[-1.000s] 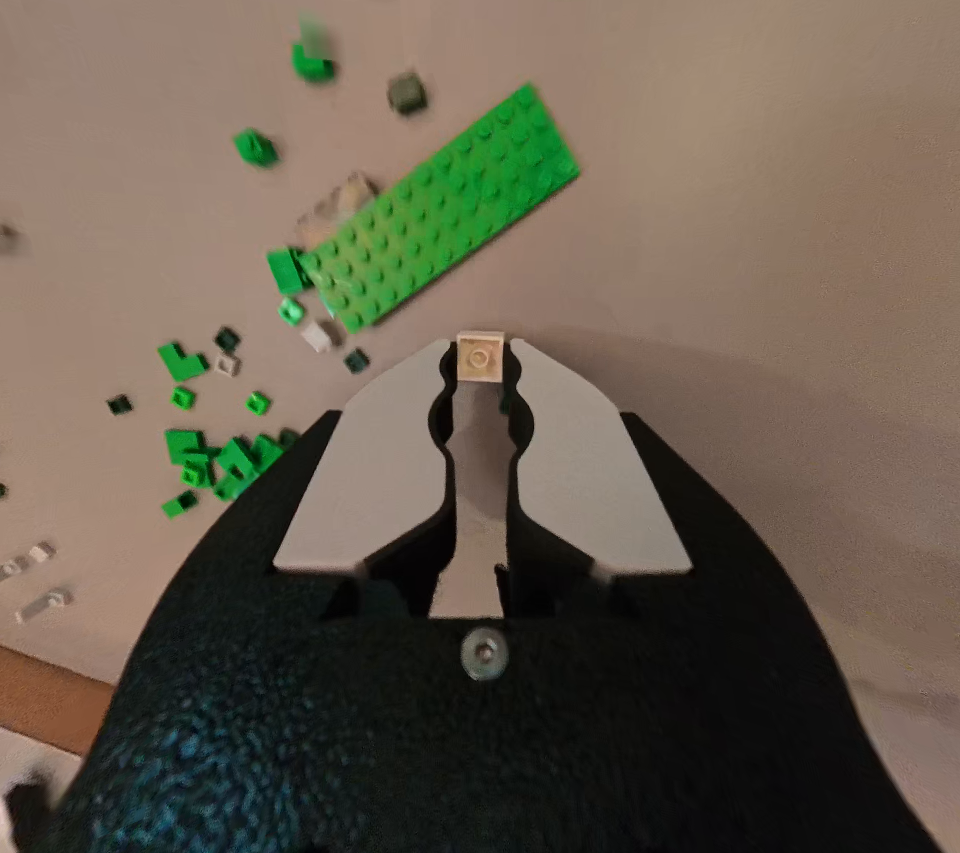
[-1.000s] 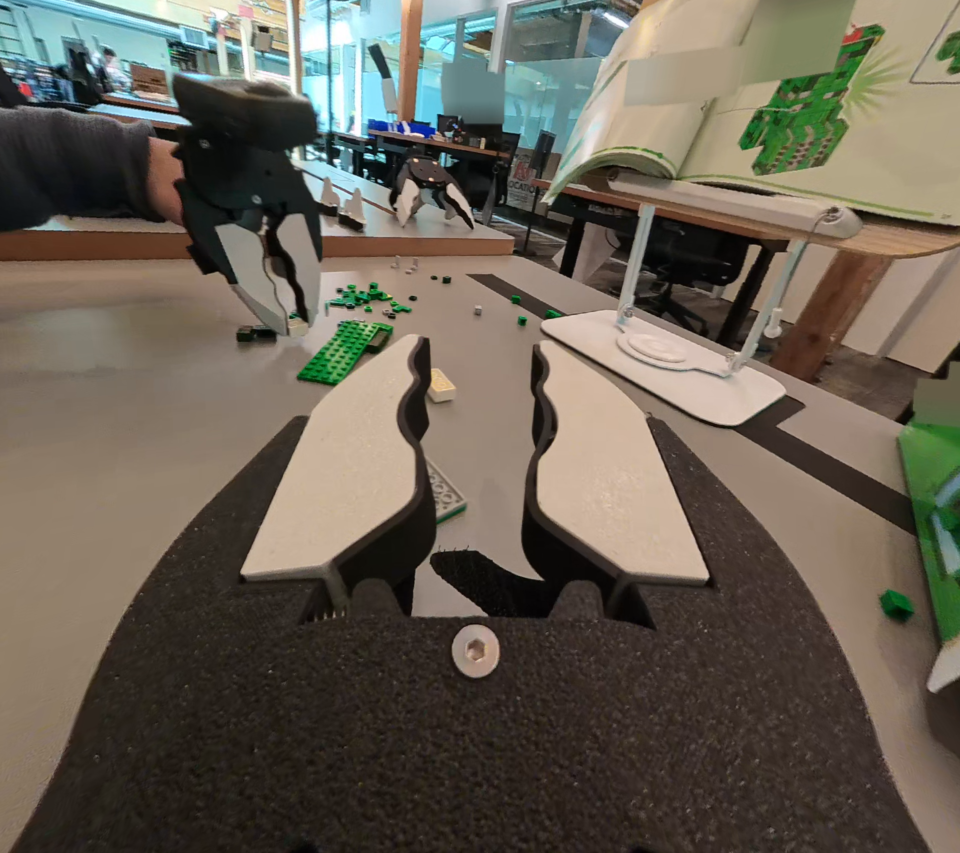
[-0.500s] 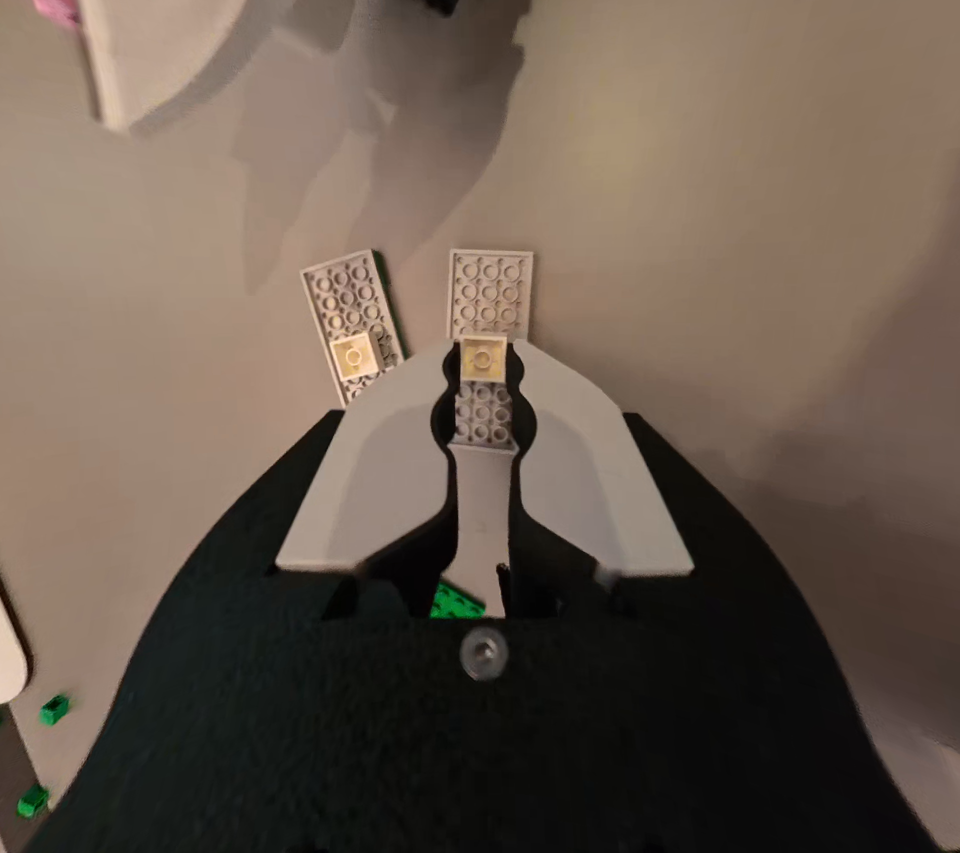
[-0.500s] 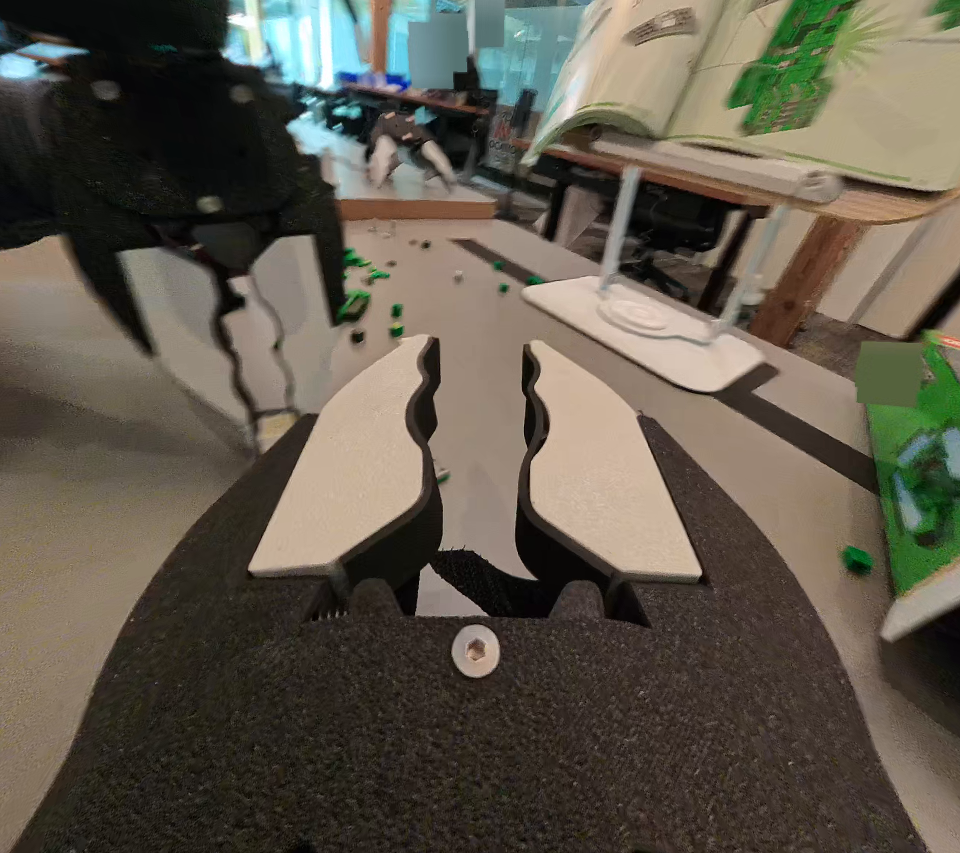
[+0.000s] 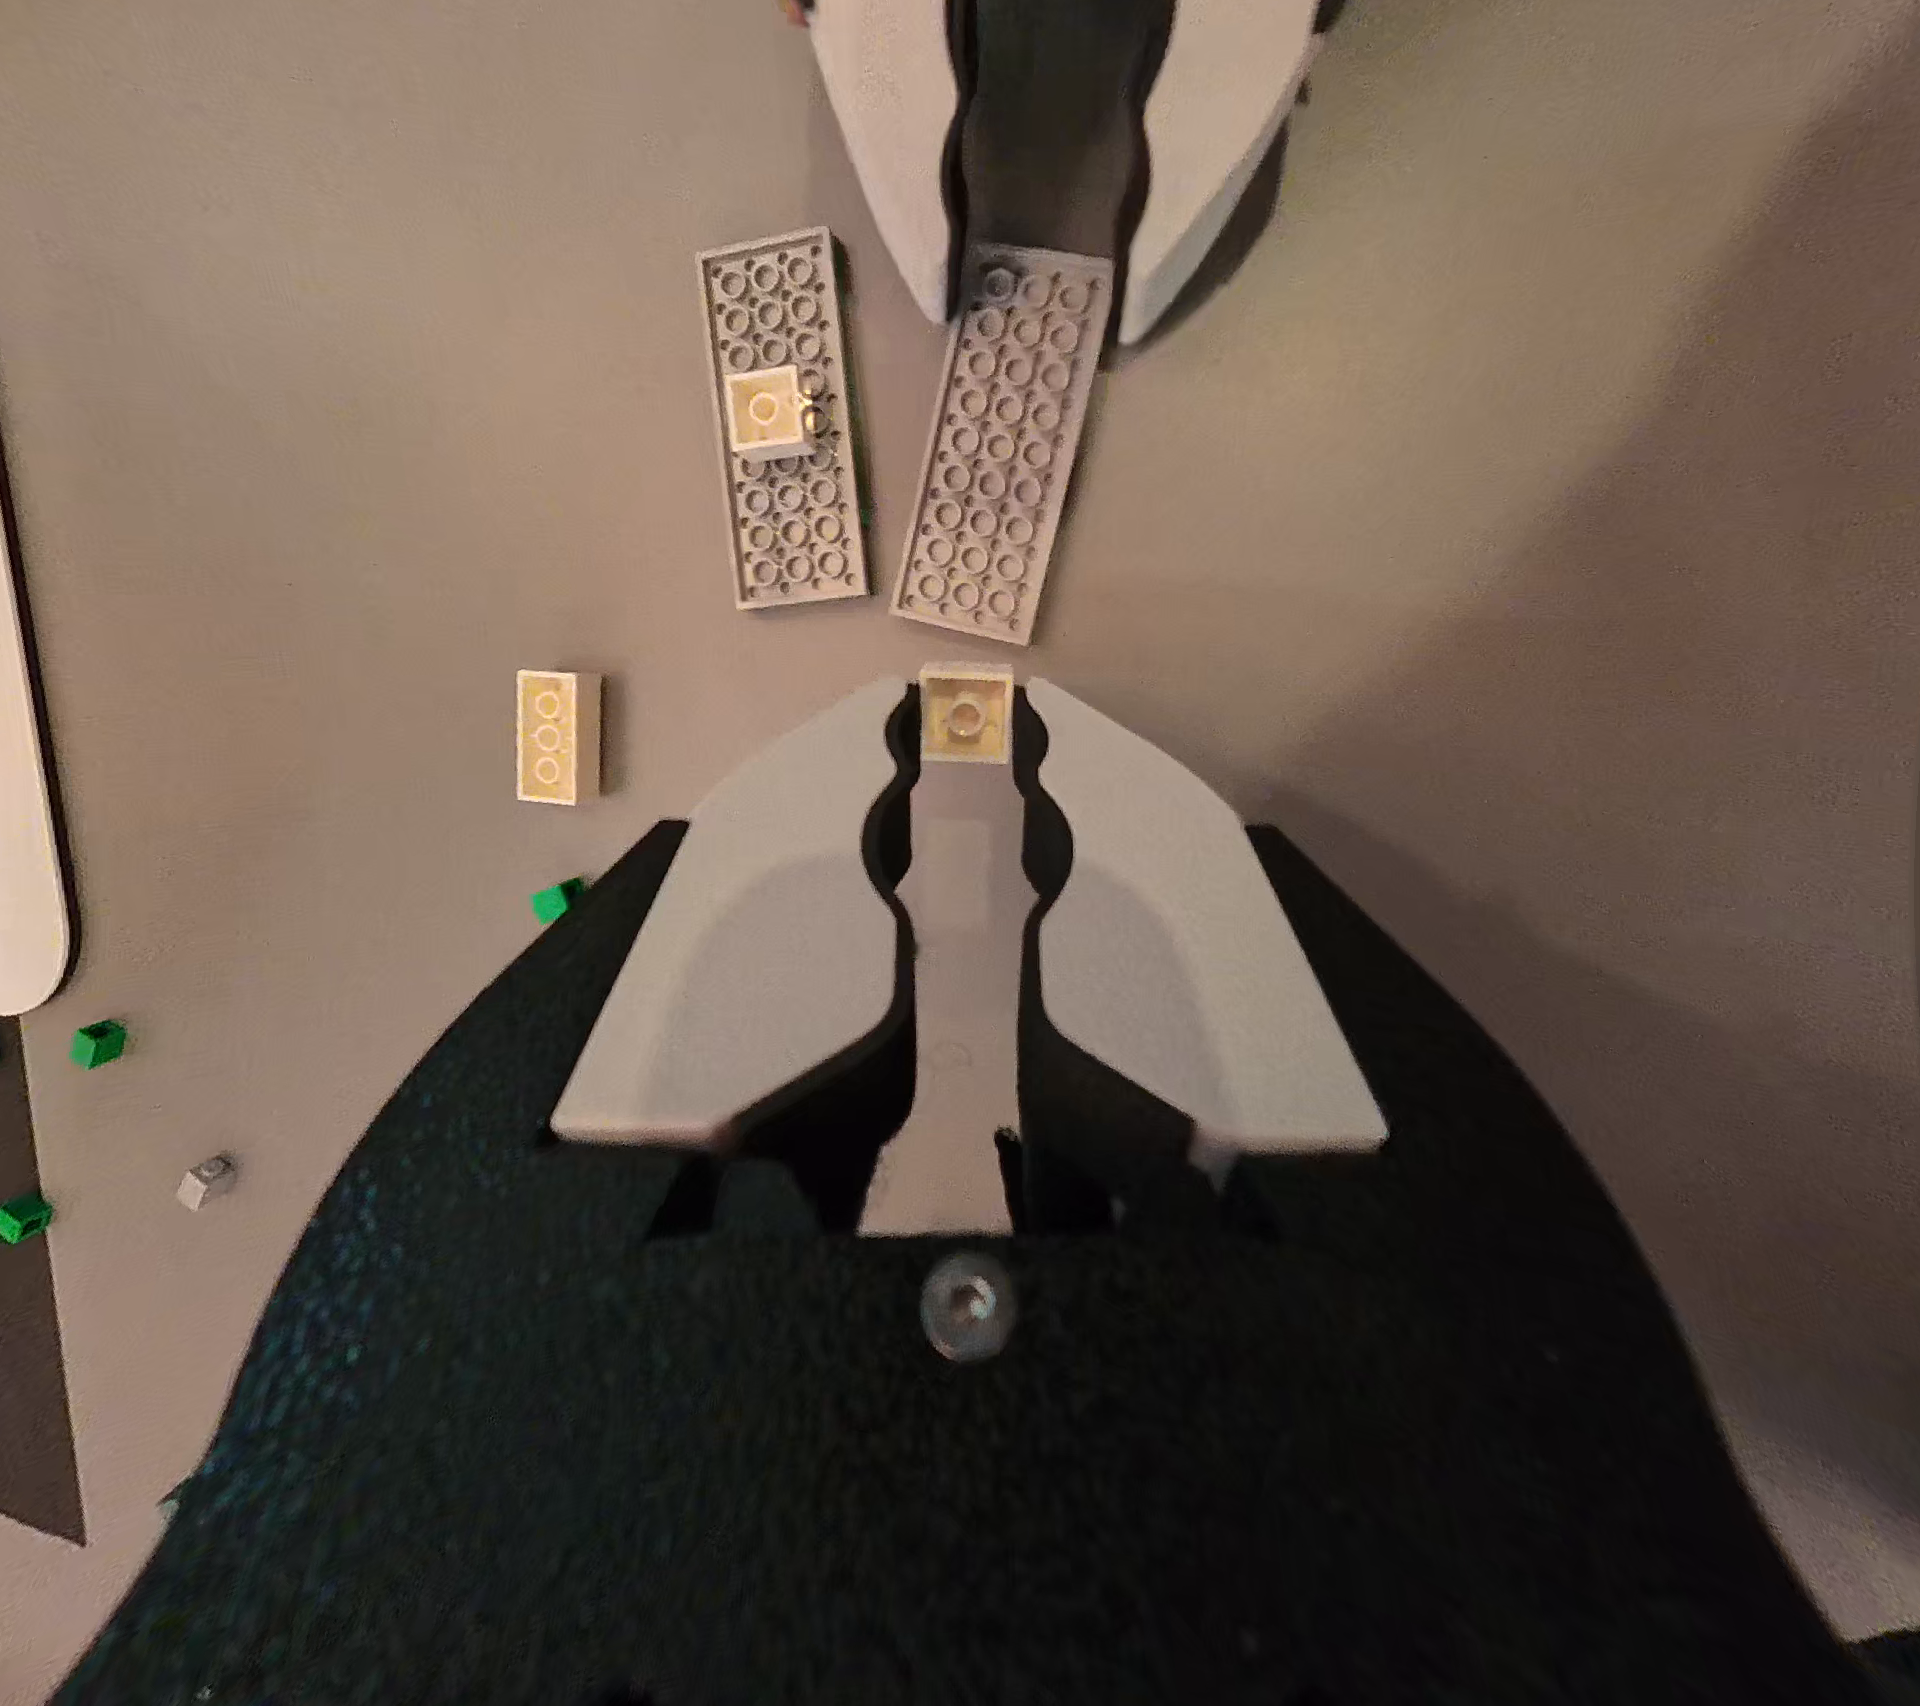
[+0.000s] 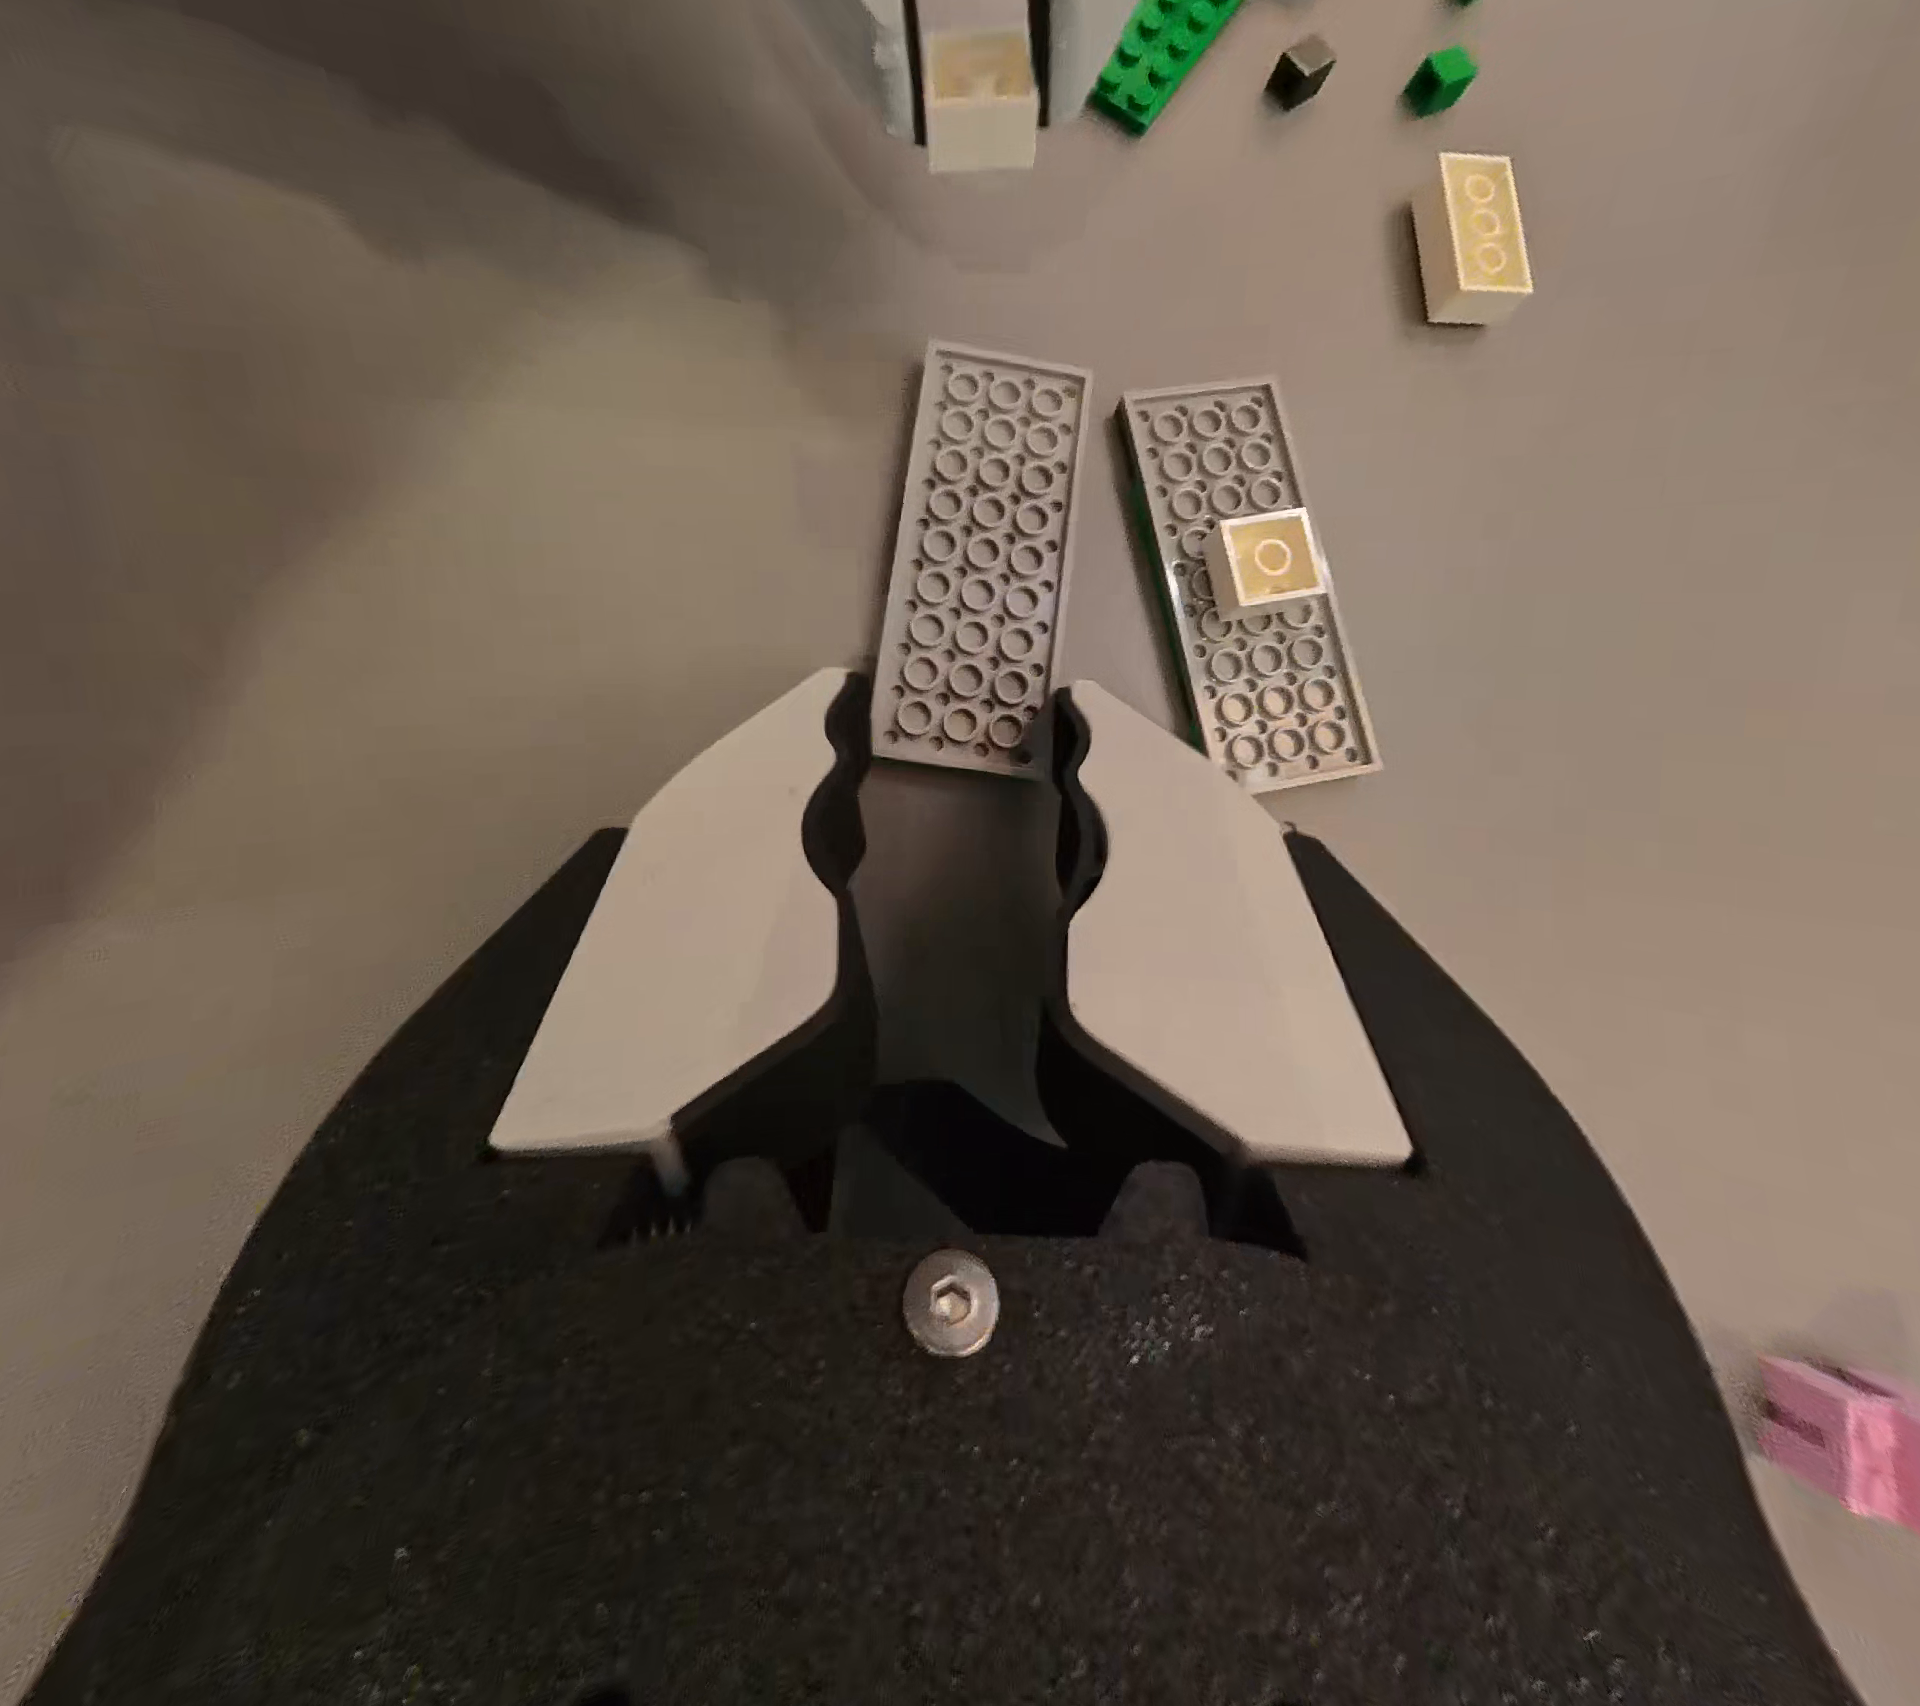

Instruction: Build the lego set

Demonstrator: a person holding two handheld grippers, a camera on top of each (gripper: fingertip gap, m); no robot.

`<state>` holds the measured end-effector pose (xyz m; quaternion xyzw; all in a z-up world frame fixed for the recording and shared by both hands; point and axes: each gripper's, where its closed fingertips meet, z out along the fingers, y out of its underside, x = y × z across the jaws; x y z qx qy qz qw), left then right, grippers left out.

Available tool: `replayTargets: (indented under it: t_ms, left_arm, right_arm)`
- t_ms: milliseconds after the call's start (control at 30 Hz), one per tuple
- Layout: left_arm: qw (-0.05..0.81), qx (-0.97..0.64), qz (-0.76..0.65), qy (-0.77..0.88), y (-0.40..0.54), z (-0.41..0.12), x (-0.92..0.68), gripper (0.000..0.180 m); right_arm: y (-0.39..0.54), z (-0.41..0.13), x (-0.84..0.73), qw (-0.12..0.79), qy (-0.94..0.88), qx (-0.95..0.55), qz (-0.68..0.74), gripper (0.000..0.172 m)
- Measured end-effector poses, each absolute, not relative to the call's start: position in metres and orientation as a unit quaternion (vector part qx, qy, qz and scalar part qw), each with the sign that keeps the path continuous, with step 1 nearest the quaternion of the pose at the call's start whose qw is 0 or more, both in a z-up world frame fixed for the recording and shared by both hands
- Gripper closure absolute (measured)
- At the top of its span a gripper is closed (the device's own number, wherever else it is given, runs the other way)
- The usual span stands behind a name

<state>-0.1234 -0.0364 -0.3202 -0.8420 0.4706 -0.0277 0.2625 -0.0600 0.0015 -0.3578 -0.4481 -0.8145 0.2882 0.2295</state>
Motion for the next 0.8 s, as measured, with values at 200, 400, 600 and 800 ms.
replayTargets:
  t_ms: [200, 400, 600, 800]
  left_arm:
    - [0.268, -0.839, -0.047, 0.472, -0.042, -0.32, -0.118, 0.164]
    - [0.279, -0.835, -0.07, 0.468, -0.037, -0.323, -0.106, 0.165]
    - [0.251, -0.849, -0.072, 0.46, -0.033, -0.341, -0.109, 0.165]
    - [0.244, -0.853, -0.076, 0.456, -0.027, -0.348, -0.112, 0.165]
  right_arm:
    - [0.02, -0.357, -0.059, 0.236, -0.854, -0.384, 0.259, 0.139]
    - [0.034, -0.344, -0.053, 0.279, -0.85, -0.369, 0.25, 0.137]
    - [0.034, -0.353, -0.043, 0.293, -0.863, -0.344, 0.223, 0.172]
    - [0.034, -0.36, -0.045, 0.28, -0.863, -0.353, 0.228, 0.172]
